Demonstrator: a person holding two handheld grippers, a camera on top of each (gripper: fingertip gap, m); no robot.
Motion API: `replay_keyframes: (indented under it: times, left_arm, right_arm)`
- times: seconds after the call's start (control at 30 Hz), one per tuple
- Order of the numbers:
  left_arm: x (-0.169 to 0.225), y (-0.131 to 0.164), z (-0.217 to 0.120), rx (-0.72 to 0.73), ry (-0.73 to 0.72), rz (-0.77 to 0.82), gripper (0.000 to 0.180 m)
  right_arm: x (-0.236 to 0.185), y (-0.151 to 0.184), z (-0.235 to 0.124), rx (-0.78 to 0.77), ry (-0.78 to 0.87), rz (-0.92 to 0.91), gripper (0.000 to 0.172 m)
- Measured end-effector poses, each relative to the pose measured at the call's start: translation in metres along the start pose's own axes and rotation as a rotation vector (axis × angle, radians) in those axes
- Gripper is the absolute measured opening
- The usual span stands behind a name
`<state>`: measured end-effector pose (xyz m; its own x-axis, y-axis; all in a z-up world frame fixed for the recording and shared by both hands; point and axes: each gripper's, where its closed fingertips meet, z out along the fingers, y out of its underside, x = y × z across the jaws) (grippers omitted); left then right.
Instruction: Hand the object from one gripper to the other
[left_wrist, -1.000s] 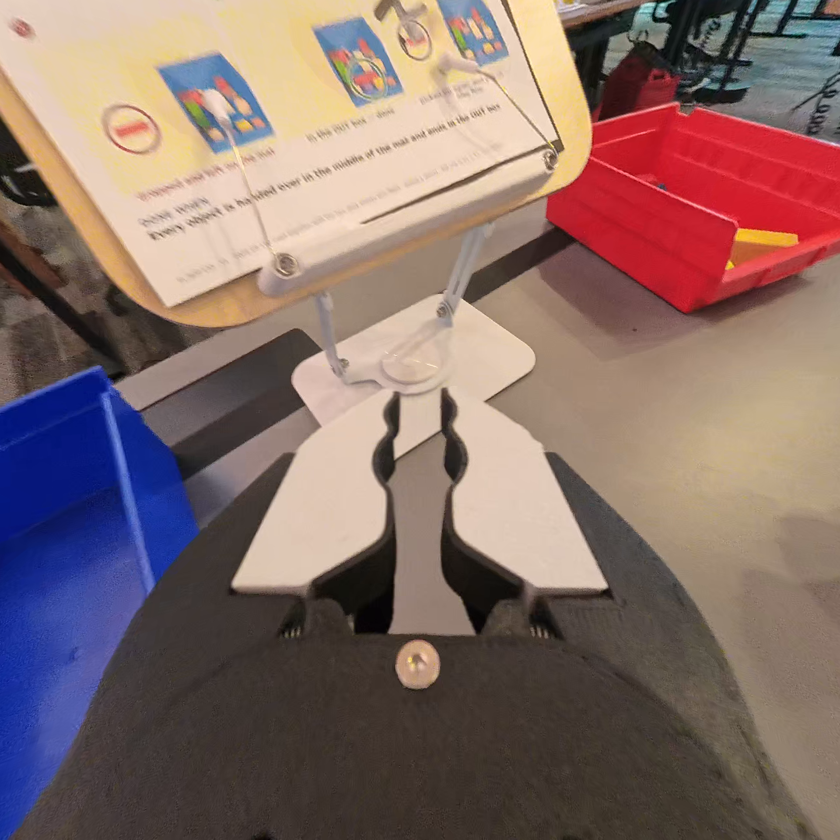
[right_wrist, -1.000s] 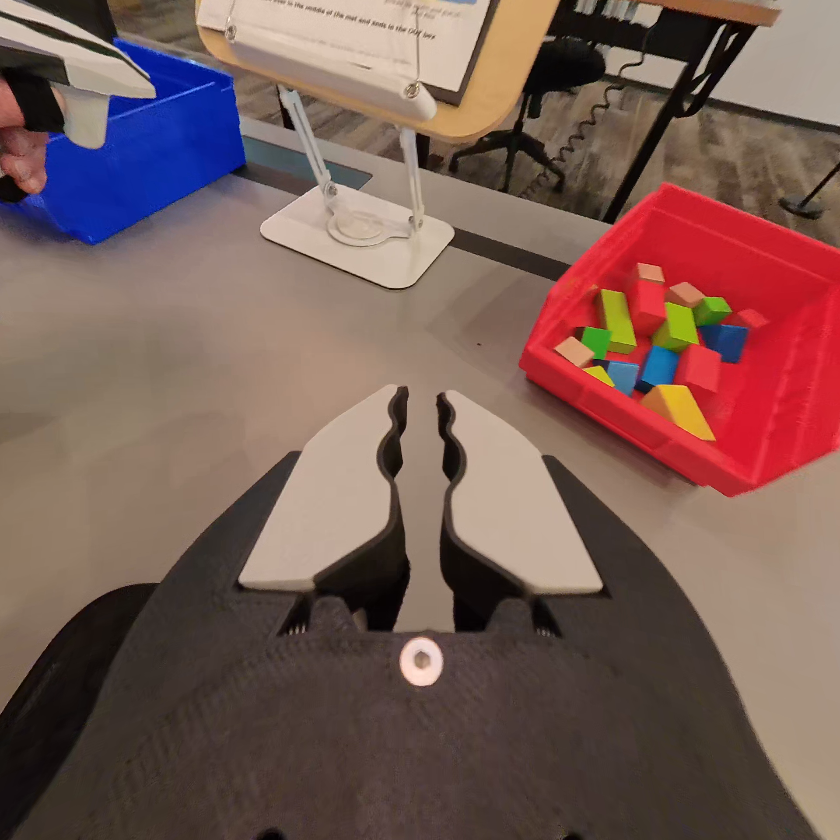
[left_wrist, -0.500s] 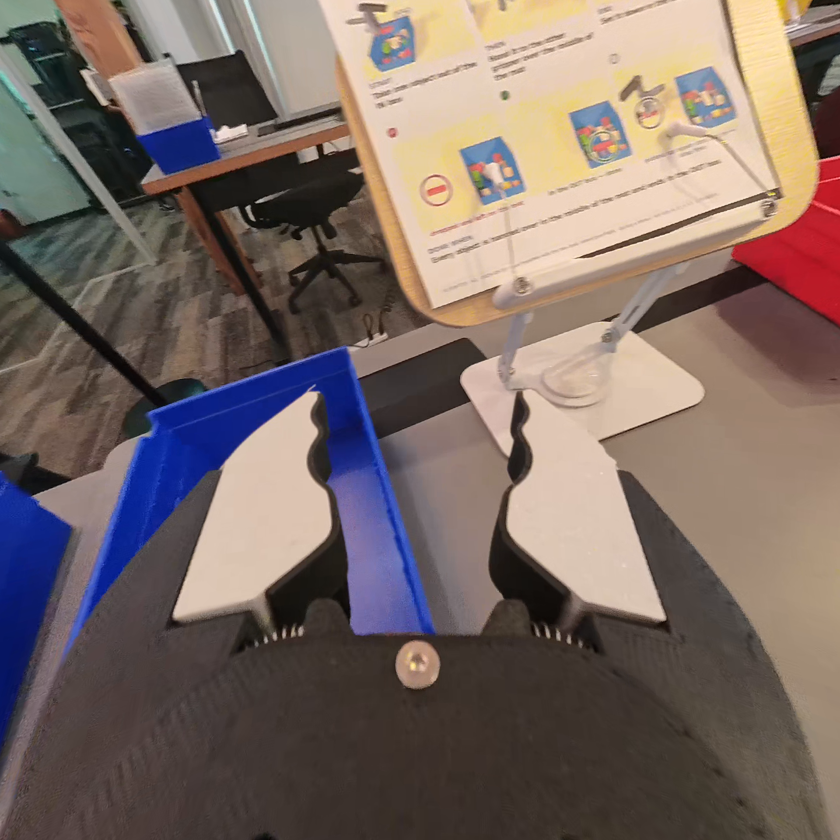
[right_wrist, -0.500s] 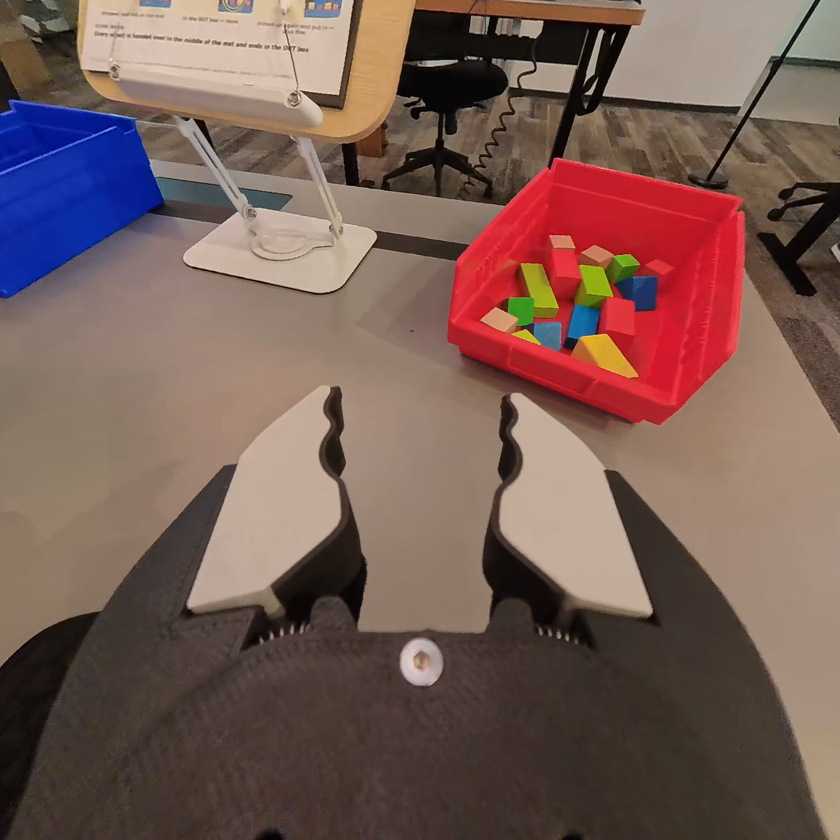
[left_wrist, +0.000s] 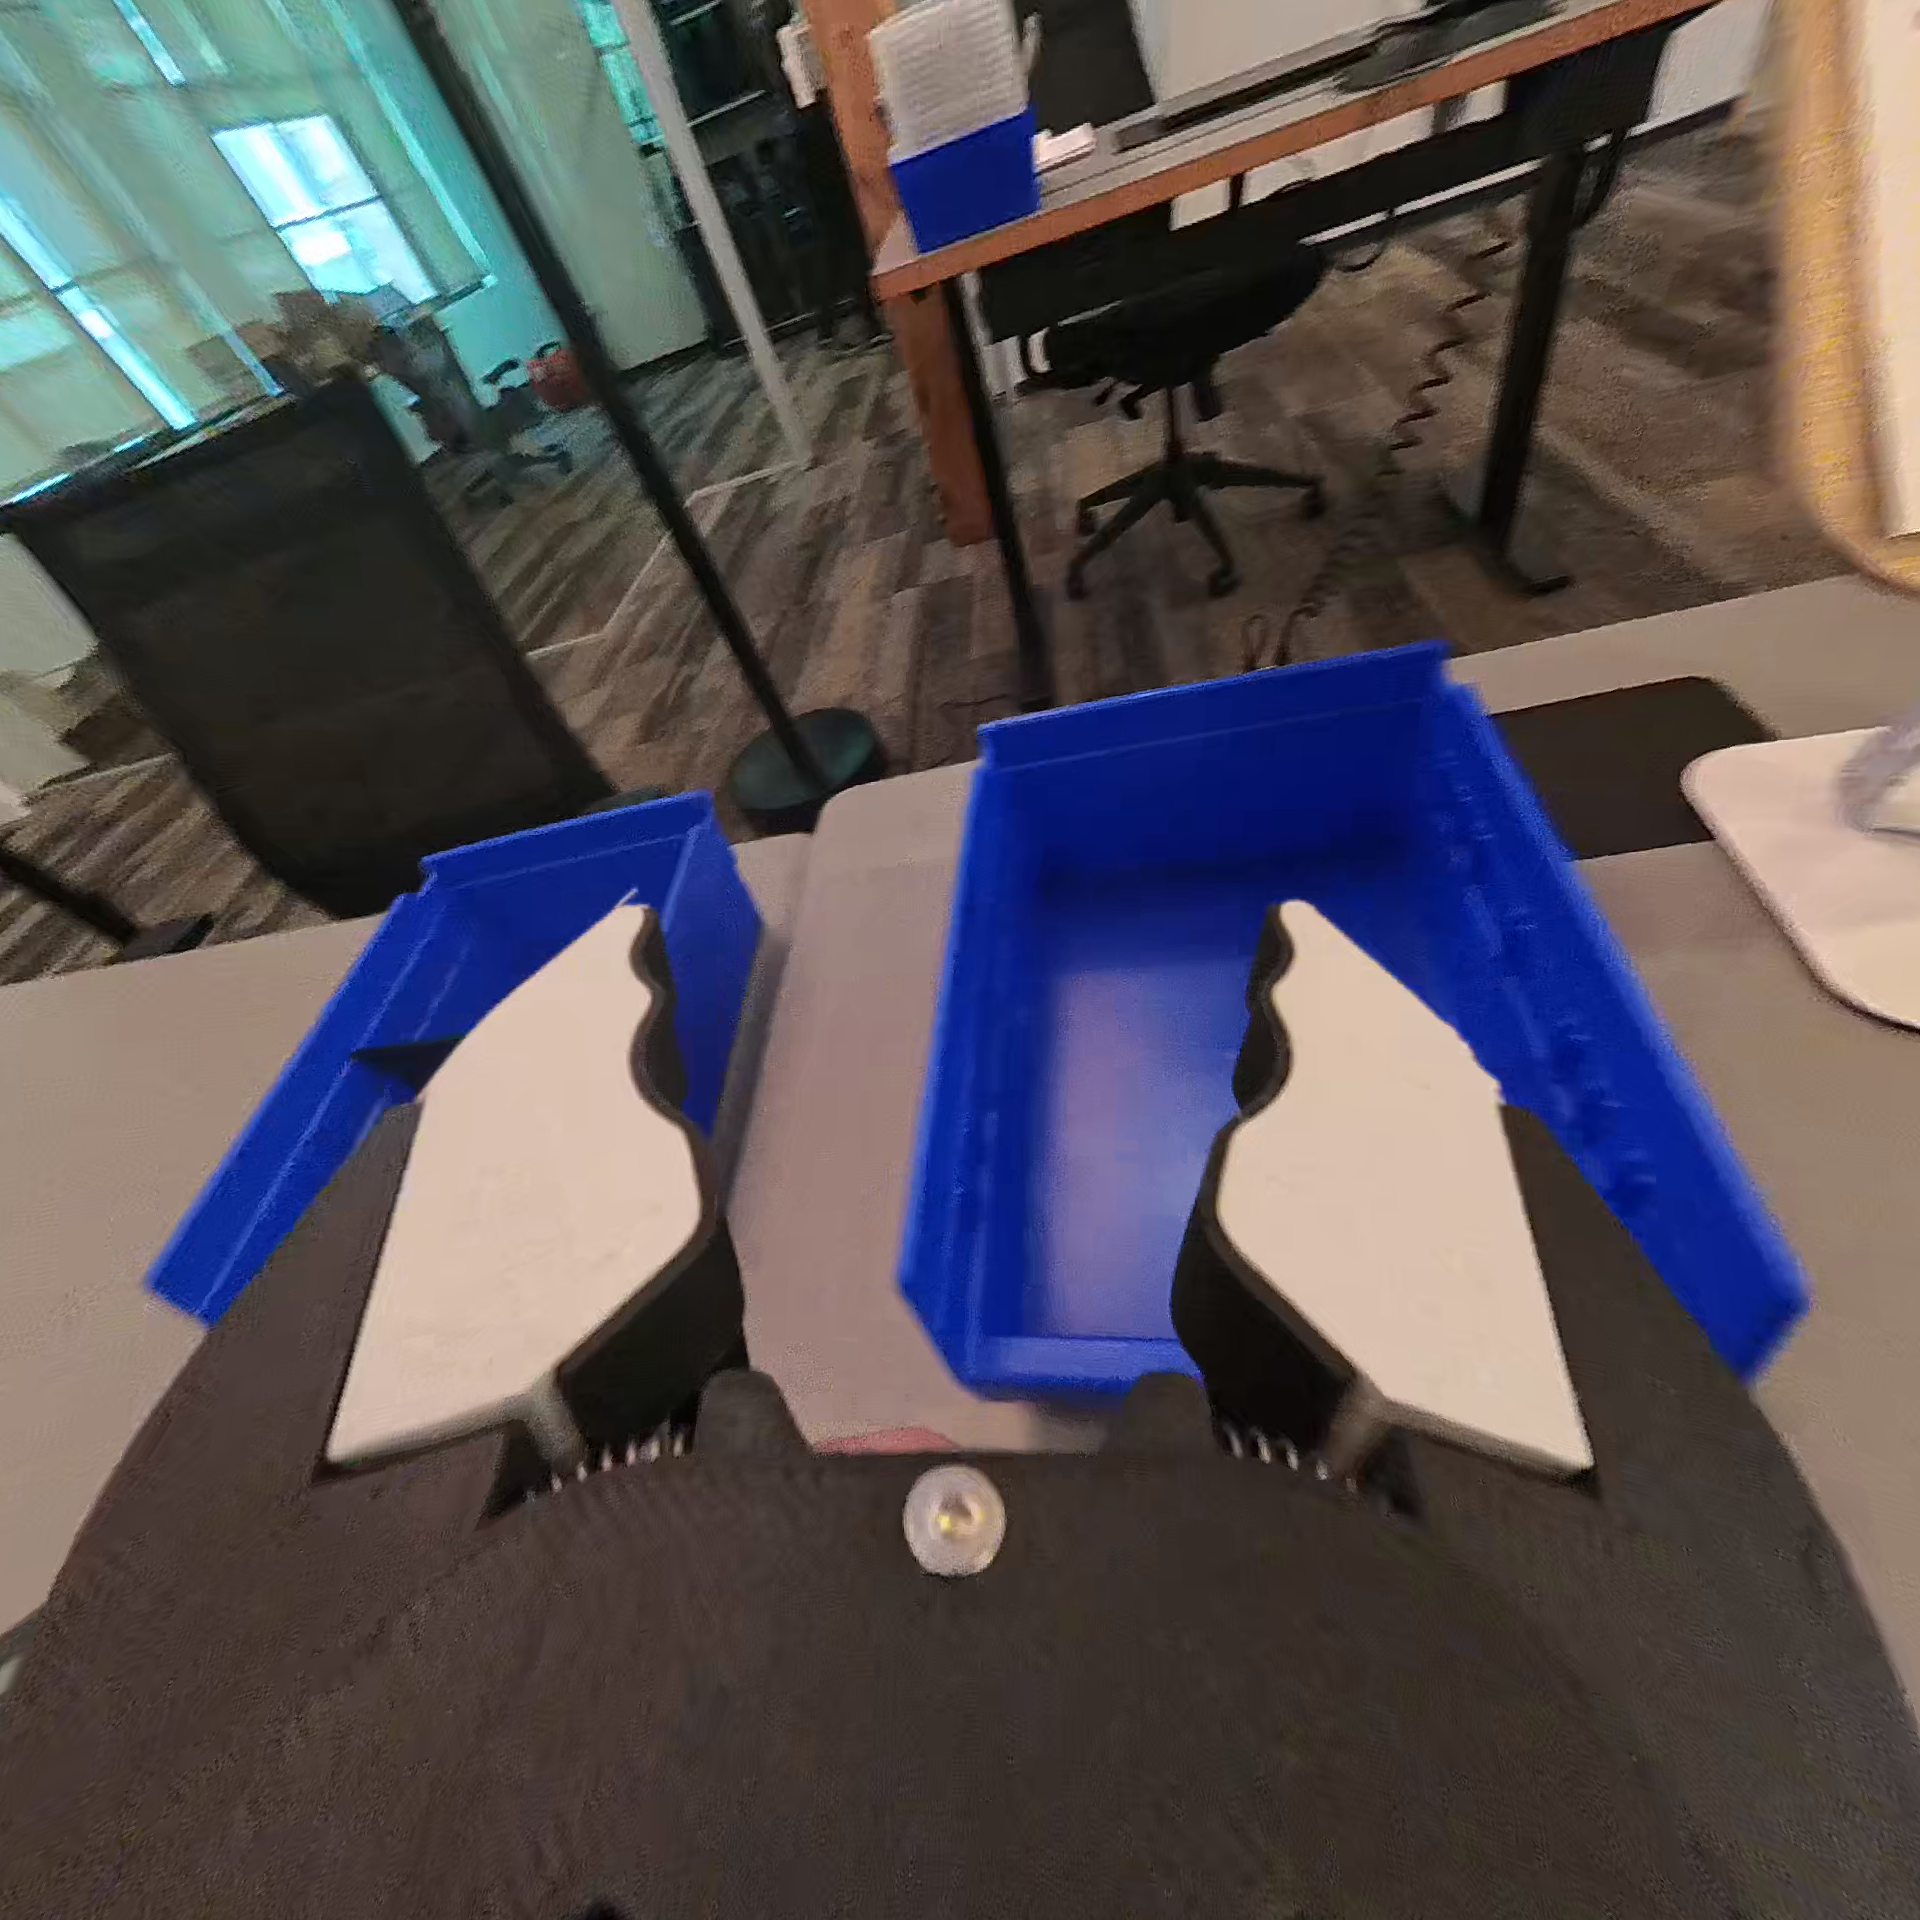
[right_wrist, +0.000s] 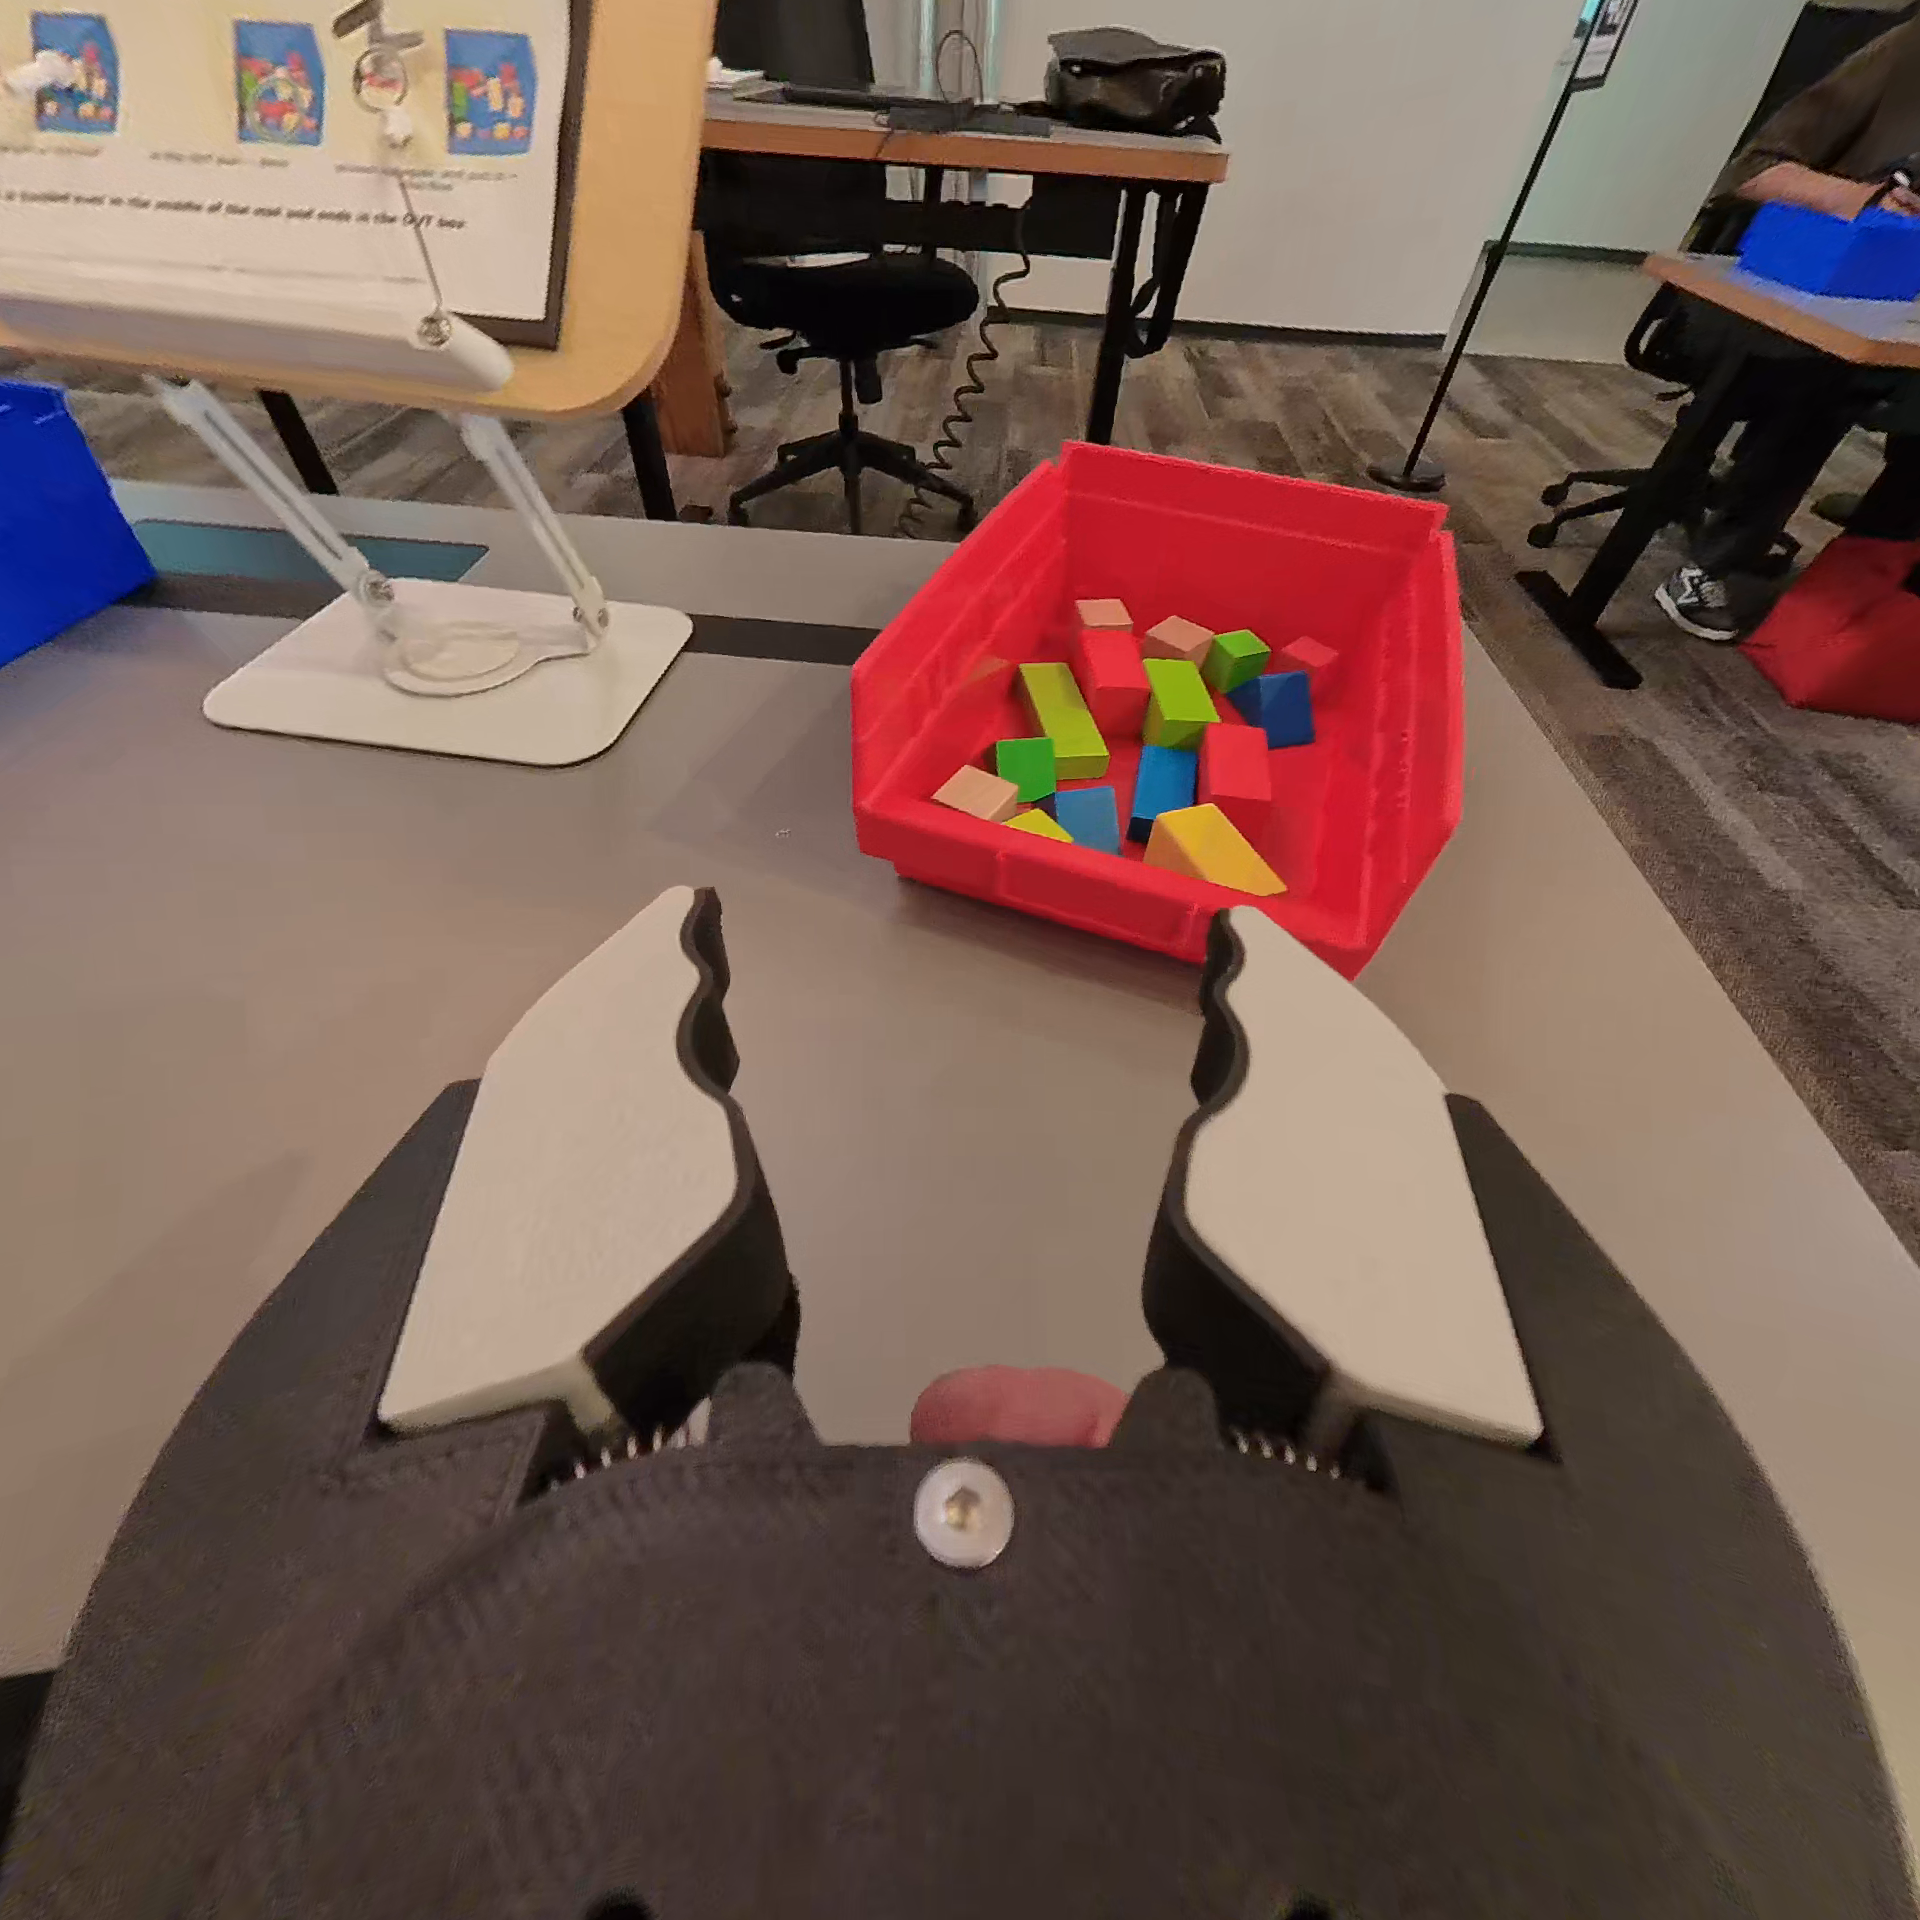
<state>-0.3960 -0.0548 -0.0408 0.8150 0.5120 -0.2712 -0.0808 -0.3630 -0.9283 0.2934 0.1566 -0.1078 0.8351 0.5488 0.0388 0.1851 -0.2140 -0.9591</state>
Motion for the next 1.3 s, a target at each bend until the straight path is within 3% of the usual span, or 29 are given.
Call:
replay_keyframes:
  times: [0.2,0.5,0.63,0.7,1.17,1.3]
  left_arm:
    - [-0.059,0.051,0.012,-0.134,-0.082,-0.059,0.115]
    - [-0.101,0.109,0.026,-0.267,-0.133,-0.072,0.122]
    - [-0.107,0.129,0.035,-0.315,-0.120,-0.087,0.126]
    - [-0.105,0.138,0.037,-0.346,-0.083,-0.127,0.114]
    - [-0.105,0.177,0.059,-0.467,-0.048,-0.139,0.094]
    - [-0.091,0.191,0.068,-0.498,0.035,-0.206,0.093]
  right_arm:
    - [0.005,-0.002,0.005,0.009,-0.004,0.025,0.089]
    - [-0.014,-0.004,0.006,0.004,-0.029,-0.033,0.090]
    - [-0.018,-0.002,0.005,0.006,-0.036,-0.030,0.091]
    - [-0.019,0.000,0.004,0.002,-0.038,-0.030,0.091]
    - [-0.020,0.012,0.003,-0.002,-0.054,0.005,0.088]
    - [-0.018,0.015,0.009,-0.010,-0.049,0.009,0.088]
